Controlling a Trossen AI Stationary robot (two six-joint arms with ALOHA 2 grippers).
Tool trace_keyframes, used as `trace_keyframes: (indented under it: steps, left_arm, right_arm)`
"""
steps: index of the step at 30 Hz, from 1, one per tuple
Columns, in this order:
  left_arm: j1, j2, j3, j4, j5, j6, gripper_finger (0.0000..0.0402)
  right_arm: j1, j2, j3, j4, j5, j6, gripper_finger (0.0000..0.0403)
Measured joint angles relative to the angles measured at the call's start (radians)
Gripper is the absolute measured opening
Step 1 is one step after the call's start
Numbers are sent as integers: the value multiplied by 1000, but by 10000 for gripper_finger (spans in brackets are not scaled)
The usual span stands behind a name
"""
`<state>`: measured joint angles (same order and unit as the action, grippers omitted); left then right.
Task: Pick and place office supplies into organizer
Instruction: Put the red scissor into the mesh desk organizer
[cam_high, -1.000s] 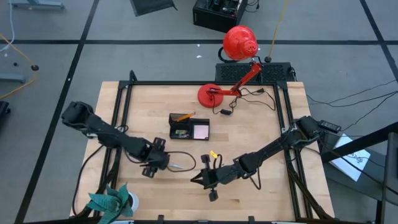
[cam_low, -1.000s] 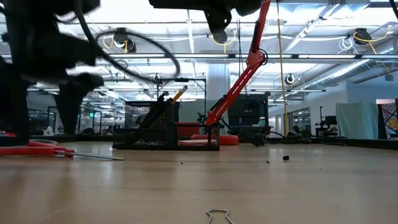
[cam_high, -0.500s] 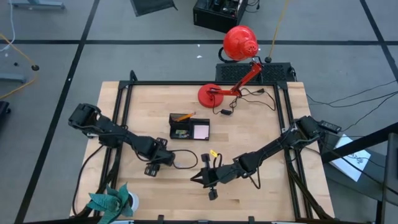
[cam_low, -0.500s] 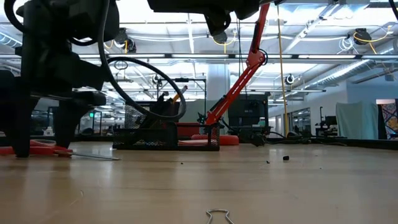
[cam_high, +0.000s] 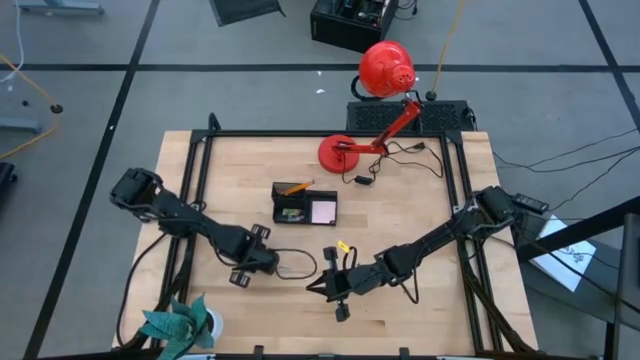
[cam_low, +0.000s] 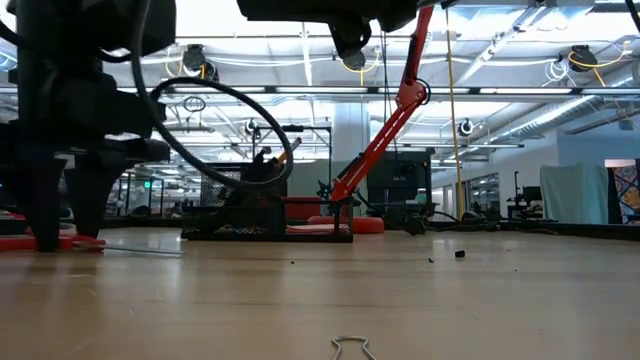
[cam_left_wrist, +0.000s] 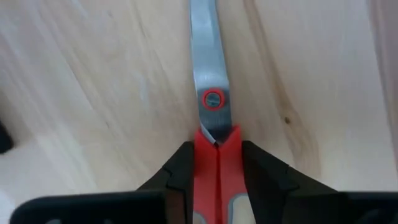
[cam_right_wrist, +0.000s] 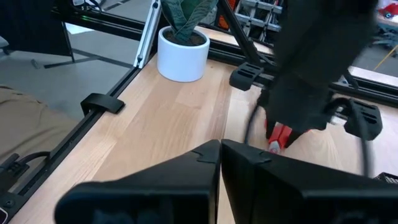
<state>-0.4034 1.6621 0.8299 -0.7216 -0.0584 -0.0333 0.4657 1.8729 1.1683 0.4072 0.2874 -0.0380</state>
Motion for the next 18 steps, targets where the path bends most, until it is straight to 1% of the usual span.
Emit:
trace_keyframes:
  steps: [3,6,9,10,16,18]
  left_arm:
    - [-27,10,61,-89,-58,14,94]
    - [-36,12,133,-215,-124,15,93]
    - [-49,10,215,-266,-169,28,90]
    - [-51,10,239,-308,-188,32,90]
    - [-54,7,406,-551,-376,32,89]
    - [-44,7,454,-631,-425,44,88]
  right_arm:
    - [-2,0,0,0,0,0,9]
    - [-7,0,0,0,0,-1,9]
    - [-8,0,0,-1,0,-1,9]
    - [-8,0,0,-1,0,-1,9]
    - [-5,0,0,-1,0,0,9]
    - [1,0,0,-6,0,-1,9]
